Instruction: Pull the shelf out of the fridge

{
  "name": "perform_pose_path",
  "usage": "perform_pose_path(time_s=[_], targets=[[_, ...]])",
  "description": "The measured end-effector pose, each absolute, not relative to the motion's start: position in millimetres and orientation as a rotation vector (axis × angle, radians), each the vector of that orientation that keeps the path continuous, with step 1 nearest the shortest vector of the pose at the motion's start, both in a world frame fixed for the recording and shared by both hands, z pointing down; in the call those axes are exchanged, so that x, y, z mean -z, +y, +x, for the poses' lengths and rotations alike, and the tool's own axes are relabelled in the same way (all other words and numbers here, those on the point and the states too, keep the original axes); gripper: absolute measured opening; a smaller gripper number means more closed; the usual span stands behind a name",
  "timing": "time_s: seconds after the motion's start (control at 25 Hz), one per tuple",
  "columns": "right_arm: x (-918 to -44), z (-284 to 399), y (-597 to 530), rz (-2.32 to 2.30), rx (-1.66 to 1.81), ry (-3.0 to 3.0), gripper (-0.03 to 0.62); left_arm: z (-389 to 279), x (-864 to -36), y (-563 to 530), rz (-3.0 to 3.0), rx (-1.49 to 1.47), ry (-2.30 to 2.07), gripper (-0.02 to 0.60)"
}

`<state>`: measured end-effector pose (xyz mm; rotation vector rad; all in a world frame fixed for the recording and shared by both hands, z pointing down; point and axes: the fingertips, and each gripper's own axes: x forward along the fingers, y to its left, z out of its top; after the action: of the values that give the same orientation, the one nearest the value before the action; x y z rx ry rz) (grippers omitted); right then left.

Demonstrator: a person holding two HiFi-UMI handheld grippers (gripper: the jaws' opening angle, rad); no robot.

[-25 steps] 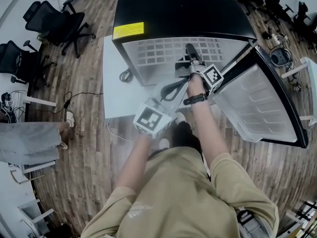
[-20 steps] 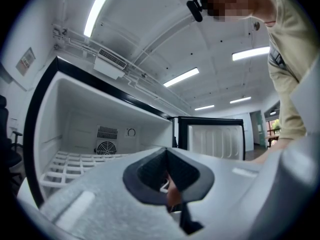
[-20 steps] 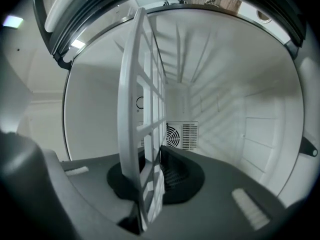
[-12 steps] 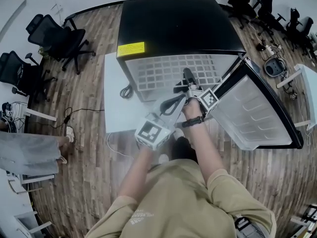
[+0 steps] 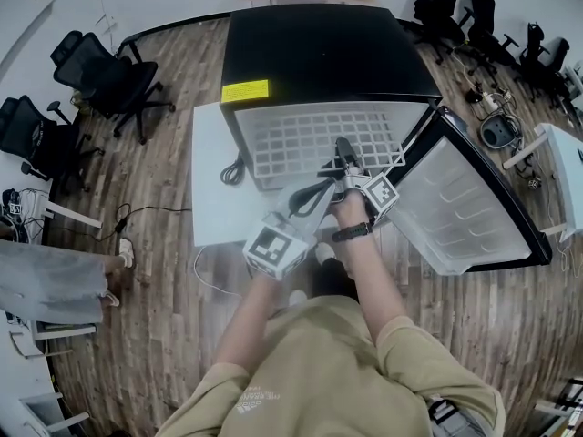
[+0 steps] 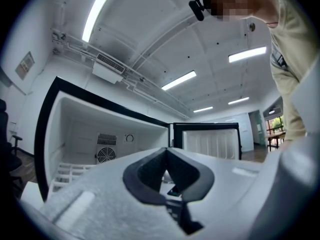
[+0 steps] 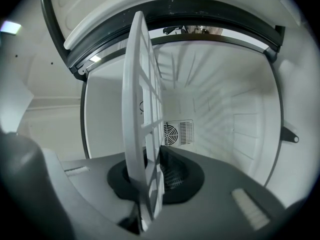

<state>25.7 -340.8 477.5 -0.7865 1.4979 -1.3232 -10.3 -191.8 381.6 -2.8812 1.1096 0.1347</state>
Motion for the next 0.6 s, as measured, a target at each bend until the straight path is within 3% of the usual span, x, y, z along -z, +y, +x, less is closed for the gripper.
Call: perform_pose_path(time_s=[0.6], targets=[[-480,26,-307,-0.801,1.349,1.466,0.032,-25,-375,-170,-2.889,-0.174,1.102,-0.003]])
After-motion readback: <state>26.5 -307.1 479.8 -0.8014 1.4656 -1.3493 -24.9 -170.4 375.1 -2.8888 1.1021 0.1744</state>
